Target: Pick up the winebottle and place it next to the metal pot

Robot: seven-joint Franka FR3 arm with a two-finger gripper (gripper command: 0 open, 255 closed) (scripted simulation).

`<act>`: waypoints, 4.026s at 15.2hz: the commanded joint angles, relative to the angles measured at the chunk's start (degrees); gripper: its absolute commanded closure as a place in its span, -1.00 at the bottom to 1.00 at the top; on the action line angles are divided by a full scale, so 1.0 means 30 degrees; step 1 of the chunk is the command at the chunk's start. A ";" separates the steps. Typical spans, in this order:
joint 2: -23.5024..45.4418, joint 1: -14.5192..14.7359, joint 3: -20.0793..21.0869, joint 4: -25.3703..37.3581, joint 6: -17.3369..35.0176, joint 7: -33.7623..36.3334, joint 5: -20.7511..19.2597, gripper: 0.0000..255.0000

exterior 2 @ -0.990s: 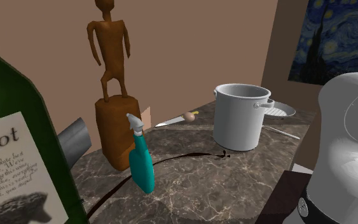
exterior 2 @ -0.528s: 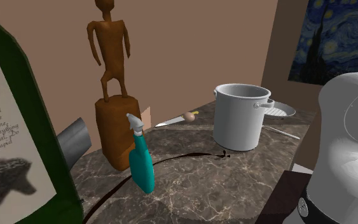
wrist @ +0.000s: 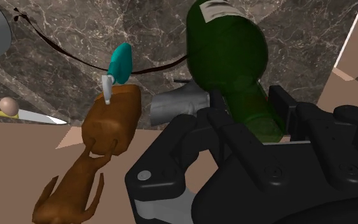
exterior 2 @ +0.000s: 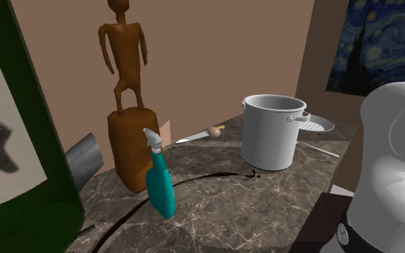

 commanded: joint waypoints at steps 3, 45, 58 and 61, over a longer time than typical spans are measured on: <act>0.0834 0.0076 0.0247 0.2031 -0.1290 0.0251 -0.0379 1.00; -1.2076 -0.0890 -1.3078 -0.1849 -0.9504 -1.5564 -0.4086 1.00; -1.3269 -0.0398 -1.6131 -0.1436 -1.0085 -1.9468 -0.7203 1.00; -1.4129 -0.0551 -1.6081 -0.2945 -0.9447 -1.9205 -0.7254 1.00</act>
